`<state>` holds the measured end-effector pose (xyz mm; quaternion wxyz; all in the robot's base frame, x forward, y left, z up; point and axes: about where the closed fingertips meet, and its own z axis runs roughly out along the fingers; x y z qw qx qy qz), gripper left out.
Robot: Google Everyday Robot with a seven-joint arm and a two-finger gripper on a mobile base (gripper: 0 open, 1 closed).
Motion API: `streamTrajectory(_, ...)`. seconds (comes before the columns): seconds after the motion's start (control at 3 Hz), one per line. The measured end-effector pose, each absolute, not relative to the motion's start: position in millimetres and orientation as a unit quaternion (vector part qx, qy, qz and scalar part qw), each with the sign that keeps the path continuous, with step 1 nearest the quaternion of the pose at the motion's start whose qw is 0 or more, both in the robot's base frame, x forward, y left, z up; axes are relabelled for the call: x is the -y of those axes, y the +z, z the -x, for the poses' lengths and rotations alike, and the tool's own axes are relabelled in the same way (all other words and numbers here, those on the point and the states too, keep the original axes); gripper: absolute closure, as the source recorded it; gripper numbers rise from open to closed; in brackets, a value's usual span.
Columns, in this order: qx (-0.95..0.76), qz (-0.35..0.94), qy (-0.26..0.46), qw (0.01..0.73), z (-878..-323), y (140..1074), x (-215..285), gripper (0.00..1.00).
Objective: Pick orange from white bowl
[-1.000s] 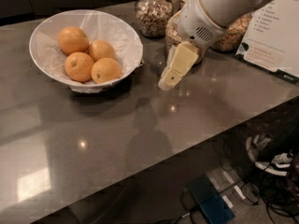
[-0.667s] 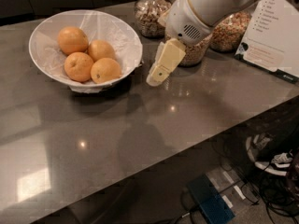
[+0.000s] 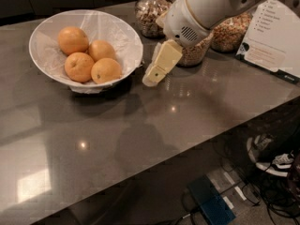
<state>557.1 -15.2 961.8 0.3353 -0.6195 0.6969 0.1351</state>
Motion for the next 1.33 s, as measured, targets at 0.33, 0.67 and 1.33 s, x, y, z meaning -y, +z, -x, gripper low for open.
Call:
streamTrajectory(0.33,-0.698,0.605,0.162,0.347,-562,959,-4,0.00)
streamTrajectory(0.67,-0.695,0.601,0.192,0.343,-568,956,-34,0.00)
streamTrajectory(1.33,-0.686,0.616,0.194,0.335,-575,950,-71,0.00)
